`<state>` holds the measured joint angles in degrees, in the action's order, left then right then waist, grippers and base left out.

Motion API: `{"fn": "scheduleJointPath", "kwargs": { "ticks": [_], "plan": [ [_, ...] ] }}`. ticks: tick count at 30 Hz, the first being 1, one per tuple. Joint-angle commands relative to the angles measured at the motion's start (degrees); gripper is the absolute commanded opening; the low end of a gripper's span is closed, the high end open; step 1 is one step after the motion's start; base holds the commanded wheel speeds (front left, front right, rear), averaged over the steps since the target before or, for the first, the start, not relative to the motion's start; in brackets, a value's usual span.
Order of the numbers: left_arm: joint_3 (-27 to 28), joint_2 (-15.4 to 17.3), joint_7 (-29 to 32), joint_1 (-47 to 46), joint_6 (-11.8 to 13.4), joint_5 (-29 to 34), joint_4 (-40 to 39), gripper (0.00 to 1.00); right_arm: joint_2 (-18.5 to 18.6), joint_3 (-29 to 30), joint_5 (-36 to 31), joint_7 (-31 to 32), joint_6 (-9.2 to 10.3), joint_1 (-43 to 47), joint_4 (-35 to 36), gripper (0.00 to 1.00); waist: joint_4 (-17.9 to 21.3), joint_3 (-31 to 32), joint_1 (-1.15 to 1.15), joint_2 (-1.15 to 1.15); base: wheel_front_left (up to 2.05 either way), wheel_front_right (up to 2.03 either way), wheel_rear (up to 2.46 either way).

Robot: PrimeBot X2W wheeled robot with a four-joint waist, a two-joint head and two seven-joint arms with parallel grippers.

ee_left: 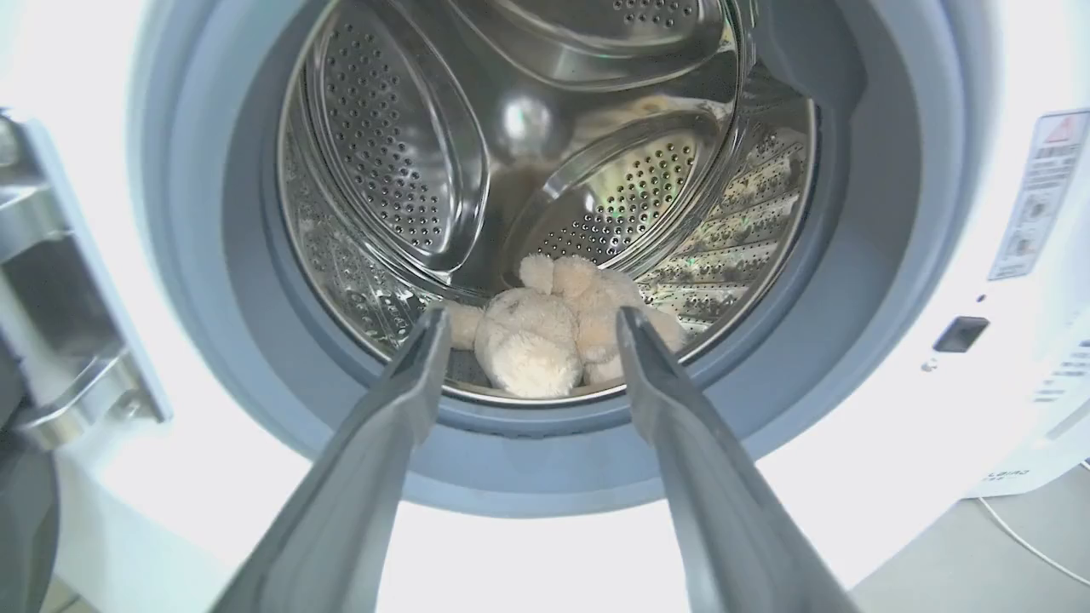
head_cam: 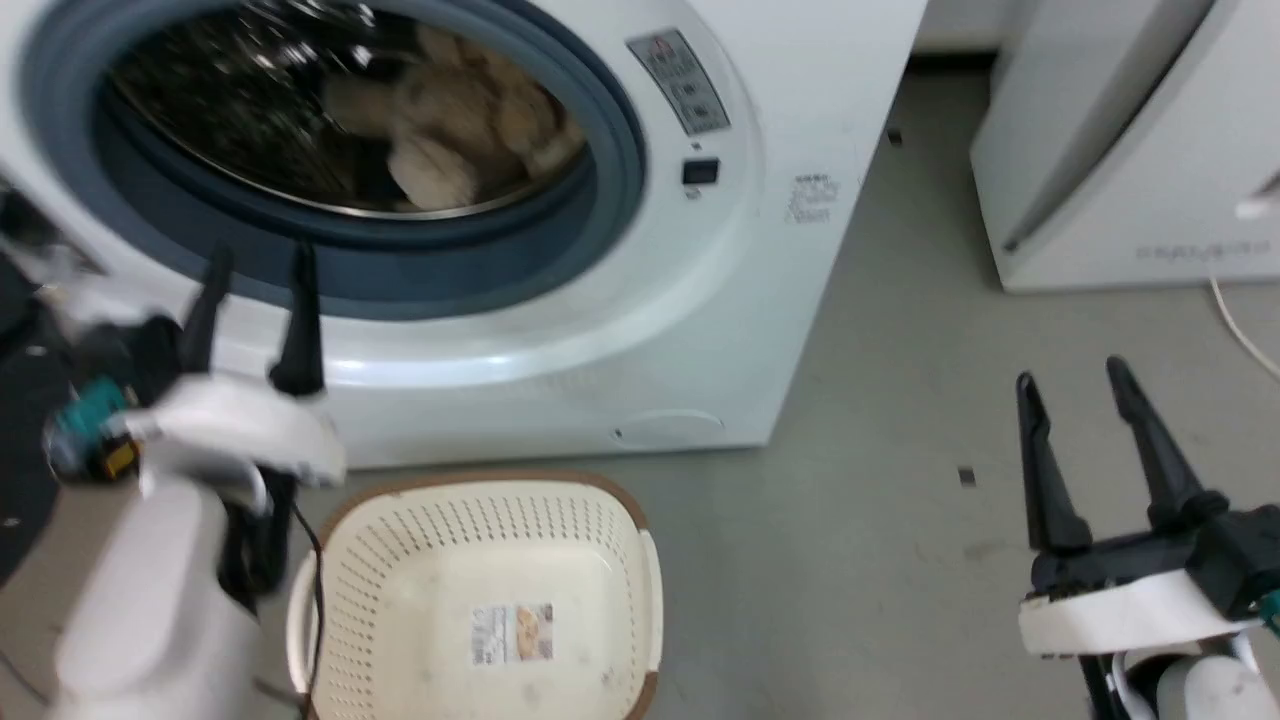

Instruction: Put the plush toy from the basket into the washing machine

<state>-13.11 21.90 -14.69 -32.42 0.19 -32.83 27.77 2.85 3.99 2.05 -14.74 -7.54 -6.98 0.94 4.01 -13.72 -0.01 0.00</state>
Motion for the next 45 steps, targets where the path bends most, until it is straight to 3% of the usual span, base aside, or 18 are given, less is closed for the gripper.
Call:
{"fn": "scheduleJointPath", "kwargs": {
  "ticks": [1,10,16,33,34,45],
  "plan": [
    [1.1,-0.9,-0.3,3.1,0.5,1.2,-2.2,1.0,0.0,-0.3,0.0,-0.3,0.05,1.2,-0.1,1.0,-2.6,4.2,0.01,0.0,0.0,0.0,0.0],
    [5.9,-7.7,-0.3,23.1,2.2,9.3,-15.6,1.0,0.0,-2.2,0.0,-0.3,0.05,5.8,-0.8,1.0,-3.5,9.4,0.01,0.0,0.0,0.0,0.0],
    [8.7,-11.9,-0.3,32.0,2.3,13.2,-20.4,1.0,0.0,-2.8,0.2,-0.3,0.05,7.8,-0.7,1.0,-3.8,11.2,0.01,0.0,0.0,0.0,0.0],
    [11.0,-16.9,-0.3,38.6,-0.5,20.8,-22.5,1.0,0.0,-2.5,1.9,-0.3,0.05,10.5,-1.3,1.0,-3.8,12.7,0.01,0.0,0.0,0.0,0.0],
    [10.9,-17.0,0.0,38.2,-0.4,20.6,-22.3,0.0,0.0,-2.5,1.6,0.0,0.0,10.0,-1.2,0.0,-3.8,12.7,0.01,0.0,0.0,0.0,0.0],
    [11.0,-17.2,1.0,37.8,-0.4,21.3,-22.7,0.0,0.0,-2.6,1.4,0.9,0.0,9.8,-1.2,0.0,-3.8,12.8,0.01,0.0,0.0,0.0,0.0]
  ]
}}
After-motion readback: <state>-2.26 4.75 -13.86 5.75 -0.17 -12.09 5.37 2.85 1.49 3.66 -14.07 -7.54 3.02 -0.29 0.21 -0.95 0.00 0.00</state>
